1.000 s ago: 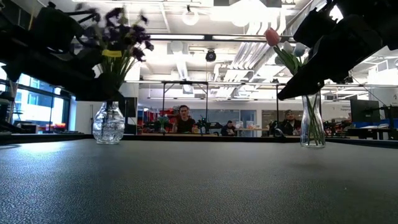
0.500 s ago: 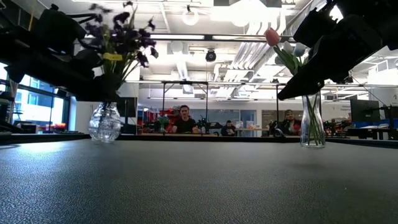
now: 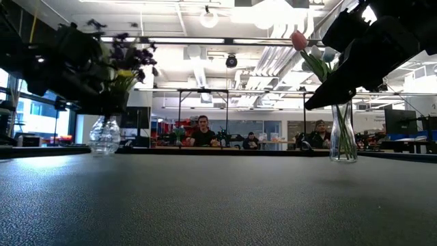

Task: Sort flowers into vase by color
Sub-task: Adjust the left transparent flower vase

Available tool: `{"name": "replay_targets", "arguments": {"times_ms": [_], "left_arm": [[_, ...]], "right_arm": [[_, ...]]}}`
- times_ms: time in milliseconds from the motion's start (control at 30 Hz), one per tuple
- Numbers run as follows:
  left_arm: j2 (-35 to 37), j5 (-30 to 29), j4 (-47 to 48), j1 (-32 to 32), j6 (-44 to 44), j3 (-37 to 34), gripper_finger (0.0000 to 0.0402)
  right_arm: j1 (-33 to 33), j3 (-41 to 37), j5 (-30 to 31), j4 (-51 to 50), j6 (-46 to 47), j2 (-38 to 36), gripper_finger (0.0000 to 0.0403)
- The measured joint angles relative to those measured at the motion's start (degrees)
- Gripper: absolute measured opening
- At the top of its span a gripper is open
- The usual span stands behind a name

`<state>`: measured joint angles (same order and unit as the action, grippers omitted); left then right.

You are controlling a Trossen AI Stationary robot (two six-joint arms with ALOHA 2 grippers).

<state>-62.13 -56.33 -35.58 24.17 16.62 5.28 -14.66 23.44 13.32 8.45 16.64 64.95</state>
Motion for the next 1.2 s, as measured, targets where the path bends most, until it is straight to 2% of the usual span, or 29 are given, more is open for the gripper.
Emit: {"name": "replay_targets", "arguments": {"times_ms": [100, 233, 333, 433, 700, 1033, 1200], "left_arm": [[-0.1, 8.1, -3.4, 6.1, -5.2, 0.0, 0.0129], [-0.1, 11.5, -6.8, 10.4, -7.7, 0.0, 0.0129], [-0.2, 14.0, -5.8, 12.4, -7.8, 0.0, 0.0129], [-1.0, 14.0, -4.9, 13.2, -7.6, 0.0, 0.0131], [-3.8, 14.1, -3.8, 13.3, -6.4, 0.0, 0.0188], [-3.5, 18.3, 1.6, 13.2, -5.3, 0.1, 0.0267], [-2.4, 20.1, 5.6, 13.2, -4.8, 0.2, 0.0284]], "right_arm": [[0.0, 0.0, 0.0, 0.0, 0.0, 0.0, 0.0293], [0.0, 0.0, 0.0, 0.0, 0.0, 0.0, 0.0293], [0.0, 0.0, 0.0, 0.0, 0.4, 0.0, 0.0293], [0.0, 0.0, 0.0, 0.0, 1.3, 0.0, 0.0293], [0.0, 0.0, 0.0, 0.0, 1.3, 0.0, 0.0293], [0.0, 0.0, 0.0, 0.0, 1.3, 0.0, 0.0293], [0.0, 0.0, 0.0, 0.0, 1.3, 0.0, 0.0293]]}}
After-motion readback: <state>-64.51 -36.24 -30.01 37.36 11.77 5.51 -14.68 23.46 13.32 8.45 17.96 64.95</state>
